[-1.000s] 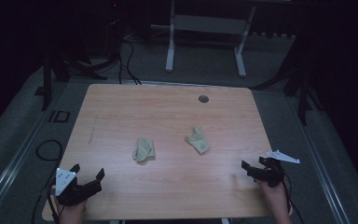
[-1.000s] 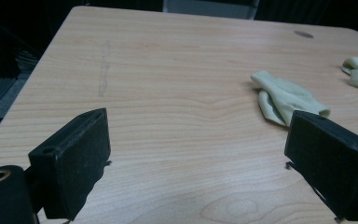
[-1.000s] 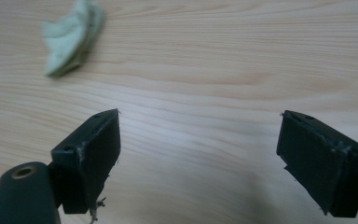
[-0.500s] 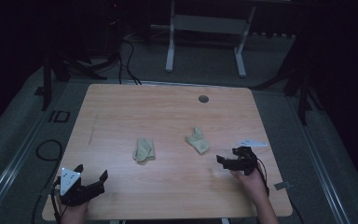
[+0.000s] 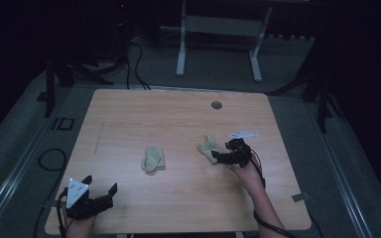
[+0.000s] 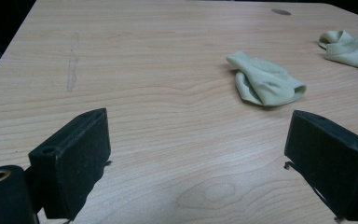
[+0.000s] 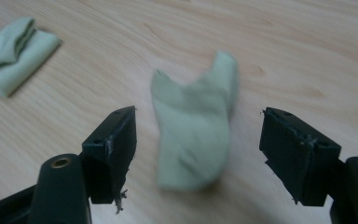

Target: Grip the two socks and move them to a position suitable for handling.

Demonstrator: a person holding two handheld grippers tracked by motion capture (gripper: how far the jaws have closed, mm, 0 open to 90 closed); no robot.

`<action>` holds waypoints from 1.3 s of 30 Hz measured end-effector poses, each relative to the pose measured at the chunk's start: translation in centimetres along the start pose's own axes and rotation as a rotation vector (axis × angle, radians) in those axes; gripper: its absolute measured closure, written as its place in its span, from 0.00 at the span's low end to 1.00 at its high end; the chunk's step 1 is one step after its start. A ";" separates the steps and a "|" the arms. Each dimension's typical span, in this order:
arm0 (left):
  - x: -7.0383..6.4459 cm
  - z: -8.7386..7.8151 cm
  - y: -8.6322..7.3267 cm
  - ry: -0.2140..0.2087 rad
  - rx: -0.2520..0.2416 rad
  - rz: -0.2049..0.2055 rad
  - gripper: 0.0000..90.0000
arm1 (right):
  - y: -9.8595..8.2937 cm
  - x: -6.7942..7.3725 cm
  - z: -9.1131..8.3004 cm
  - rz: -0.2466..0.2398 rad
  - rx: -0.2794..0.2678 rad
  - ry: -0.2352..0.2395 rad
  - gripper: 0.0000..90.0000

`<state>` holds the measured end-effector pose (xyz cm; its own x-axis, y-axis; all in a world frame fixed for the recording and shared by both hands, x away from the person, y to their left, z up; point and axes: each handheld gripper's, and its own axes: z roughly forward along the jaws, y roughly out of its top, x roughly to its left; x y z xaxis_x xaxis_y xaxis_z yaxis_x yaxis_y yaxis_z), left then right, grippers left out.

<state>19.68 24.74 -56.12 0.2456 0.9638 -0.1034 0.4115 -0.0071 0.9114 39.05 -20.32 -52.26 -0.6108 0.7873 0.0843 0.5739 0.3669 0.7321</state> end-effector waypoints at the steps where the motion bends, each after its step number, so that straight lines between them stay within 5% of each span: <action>1: 0.0 0.0 0.0 0.002 -0.002 -0.002 0.08 | 0.4 0.1 0.4 -0.008 0.003 -0.001 0.31; 8: 0.2 -0.1 -0.1 -0.009 0.002 -0.008 0.08 | 2.3 -0.4 3.2 -0.011 0.034 -0.003 0.32; 15: 0.4 -0.1 -0.1 -0.015 0.006 -0.014 0.08 | 2.1 -0.5 5.3 -0.029 0.107 -0.017 0.33; 18: 0.4 0.0 -0.1 -0.017 0.010 -0.016 0.08 | 1.4 -0.2 5.9 -0.073 0.138 -0.048 0.51; 20: 0.4 0.0 -0.2 -0.017 0.011 -0.015 0.08 | 1.4 -0.2 5.9 -0.072 0.128 -0.044 0.58; 21: 0.4 0.0 -0.2 -0.020 0.012 -0.016 0.08 | 1.3 -0.1 5.7 -0.087 0.124 -0.037 0.75; 23: 0.4 0.1 -0.2 -0.022 0.013 -0.018 0.08 | 1.5 0.1 5.4 -0.091 0.125 -0.058 0.86; 32: 0.4 0.1 -0.2 -0.021 0.011 -0.022 0.08 | 2.0 1.2 2.9 -0.072 0.071 0.003 0.89; 35: 0.4 0.1 -0.2 -0.020 0.013 -0.016 0.08 | 1.8 2.4 1.3 -0.054 0.032 0.053 0.89; 39: 0.3 0.1 -0.2 -0.020 0.011 -0.014 0.08 | 0.7 5.1 -0.4 -0.105 0.005 0.106 0.89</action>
<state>19.78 24.96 -56.37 0.2574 0.9582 -0.1247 0.4247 0.0037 0.9053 36.13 -16.20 -51.08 -0.7218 0.6876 0.0786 0.5064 0.4473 0.7372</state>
